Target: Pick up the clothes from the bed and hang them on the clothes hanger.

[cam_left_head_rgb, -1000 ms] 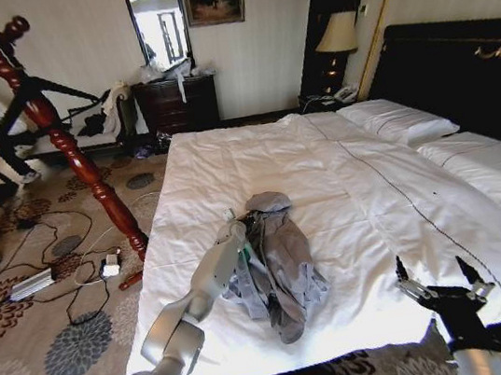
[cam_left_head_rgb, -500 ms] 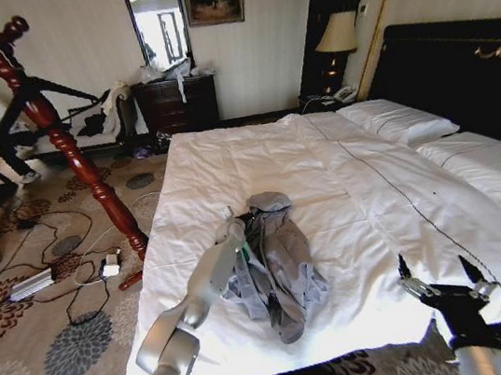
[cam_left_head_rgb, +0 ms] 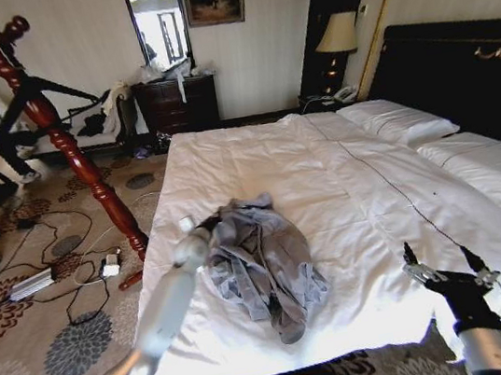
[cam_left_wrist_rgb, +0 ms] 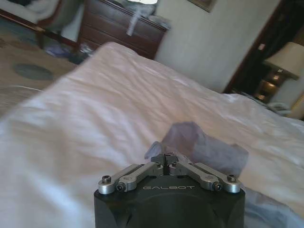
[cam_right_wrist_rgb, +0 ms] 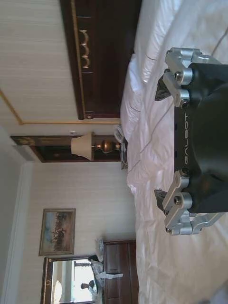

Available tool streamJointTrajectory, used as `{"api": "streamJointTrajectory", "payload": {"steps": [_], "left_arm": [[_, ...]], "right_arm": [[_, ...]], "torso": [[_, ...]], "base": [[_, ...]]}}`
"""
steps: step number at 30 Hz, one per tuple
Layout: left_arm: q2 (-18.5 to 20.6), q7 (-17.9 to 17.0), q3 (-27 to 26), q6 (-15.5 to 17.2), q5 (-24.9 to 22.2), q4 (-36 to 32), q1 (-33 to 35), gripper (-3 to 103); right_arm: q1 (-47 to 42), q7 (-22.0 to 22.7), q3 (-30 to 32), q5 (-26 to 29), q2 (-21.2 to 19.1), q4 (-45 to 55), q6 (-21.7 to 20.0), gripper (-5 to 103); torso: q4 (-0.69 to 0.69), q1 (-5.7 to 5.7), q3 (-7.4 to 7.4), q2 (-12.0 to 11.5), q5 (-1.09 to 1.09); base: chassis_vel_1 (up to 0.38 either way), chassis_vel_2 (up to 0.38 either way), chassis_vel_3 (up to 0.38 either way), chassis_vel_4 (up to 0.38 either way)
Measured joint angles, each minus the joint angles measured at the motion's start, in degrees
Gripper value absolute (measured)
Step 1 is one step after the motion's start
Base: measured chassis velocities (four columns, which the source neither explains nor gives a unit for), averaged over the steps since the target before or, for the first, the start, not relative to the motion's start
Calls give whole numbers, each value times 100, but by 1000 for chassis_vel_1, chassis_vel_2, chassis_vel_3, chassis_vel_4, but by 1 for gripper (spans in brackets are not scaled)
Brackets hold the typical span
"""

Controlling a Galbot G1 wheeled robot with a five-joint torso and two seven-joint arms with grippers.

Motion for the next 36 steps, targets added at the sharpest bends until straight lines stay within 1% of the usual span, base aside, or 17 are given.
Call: {"api": "streamJointTrajectory", "payload": {"steps": [1,3,4,6,8,10,11,13,14,15,16,19,21,28,32,33,36], "left_arm": [[129,-9,-173,9,-19,-214,243,0],[250,-27,-353,26,-46,-428,495,0],[428,-65,-610,42,-88,-771,890,0],[605,-104,-950,54,-113,-1240,1429,0],[641,-115,-1029,58,-114,-1352,1556,0],[779,-123,-1398,74,-109,-1918,2334,0],[779,-123,-1398,74,-109,-1918,2334,0],[800,-123,-1575,77,-82,-2210,2804,0],[789,-121,-1677,78,-45,-2406,3138,0],[708,-60,-1807,81,119,-2748,3747,0],[708,-60,-1807,81,119,-2748,3747,0],[435,116,-1878,-12,726,-3006,4395,0],[281,134,-1897,-69,898,-2980,4495,0],[24,37,-2001,-145,944,-2840,4331,0],[114,-40,-2182,-171,760,-2792,4179,0],[114,-40,-2182,-171,760,-2792,4179,0],[332,-63,-2117,-199,516,-2614,3921,0]], "right_arm": [[73,75,41,229,-121,0,-128,100],[131,140,82,420,-218,0,-233,100],[221,246,161,745,-396,0,-387,100],[346,408,239,1231,-655,0,-585,100],[383,456,252,1386,-730,0,-650,100],[516,595,238,1879,-1036,0,-901,100],[516,595,238,1879,-1036,0,-901,100],[566,622,183,1959,-1219,0,-992,100],[591,633,140,1963,-1388,-2,-1066,100],[623,636,74,1951,-1714,-63,-1169,100],[623,636,74,1951,-1714,-63,-1169,100],[693,623,43,1876,-2247,-184,-1234,100],[724,555,42,1844,-2485,-169,-1255,100],[704,183,-275,1850,-3054,-15,-1261,100],[1206,71,-882,2072,-3688,-169,-1264,100],[1206,71,-882,2072,-3688,-169,-1264,100],[1521,50,-1247,2177,-4069,-430,-1234,100]], "torso": [[-5,0,0,0,-2],[-2,0,0,0,-3],[2,0,0,0,0],[-1,0,-1,1,-2],[-2,0,-1,1,-2],[-3,0,0,0,1],[-3,0,0,0,1],[-3,0,-1,0,0],[-4,0,-1,0,1],[2,-1,-1,0,-1],[2,-1,-1,0,-1],[-2,-1,-1,0,1],[-1,0,0,0,0],[-4,0,0,0,-1],[-1,0,0,0,0],[-1,0,0,0,0],[3,1,1,0,0]], "base": [[0,0,0,0],[0,0,0,0],[0,0,0,0],[0,0,0,0],[0,0,0,0],[0,0,0,0],[0,0,0,0],[0,0,0,0],[0,0,0,0],[0,0,0,0],[0,0,0,0],[0,0,0,0],[0,0,0,0],[0,0,0,0],[0,0,0,0],[0,0,0,0],[0,0,0,0]]}}
